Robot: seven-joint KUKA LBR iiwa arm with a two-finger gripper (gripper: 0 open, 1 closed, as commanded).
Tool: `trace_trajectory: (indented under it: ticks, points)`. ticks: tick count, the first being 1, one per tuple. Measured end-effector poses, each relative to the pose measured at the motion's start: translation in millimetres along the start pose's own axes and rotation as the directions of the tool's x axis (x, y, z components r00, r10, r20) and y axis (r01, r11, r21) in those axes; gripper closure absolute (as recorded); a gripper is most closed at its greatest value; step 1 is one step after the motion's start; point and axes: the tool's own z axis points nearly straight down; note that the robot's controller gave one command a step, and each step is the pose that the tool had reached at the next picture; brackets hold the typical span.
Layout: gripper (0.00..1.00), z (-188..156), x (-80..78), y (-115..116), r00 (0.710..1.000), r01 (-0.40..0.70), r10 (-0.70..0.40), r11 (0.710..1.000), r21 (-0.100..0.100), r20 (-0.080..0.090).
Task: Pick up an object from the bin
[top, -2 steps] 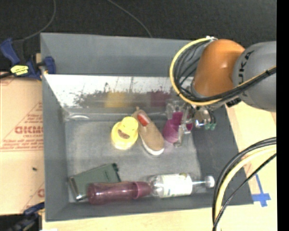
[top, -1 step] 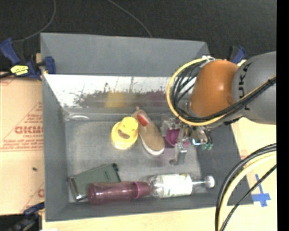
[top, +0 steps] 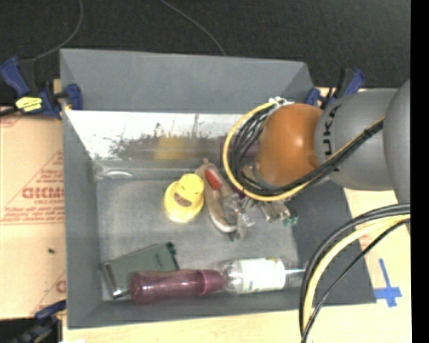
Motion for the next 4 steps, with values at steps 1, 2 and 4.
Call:
trace_trajectory:
  ticks: [1,2,4]
  points:
    - [1.00,0,0.0,0,1.000,0.001,-0.001,1.000,0.000,0.000]
    - [1.00,-37,1.7,-6,1.000,-0.004,0.004,1.000,0.003,0.006]
    - [1.00,-62,0.3,-3,1.000,0.014,-0.014,1.000,0.007,0.013]
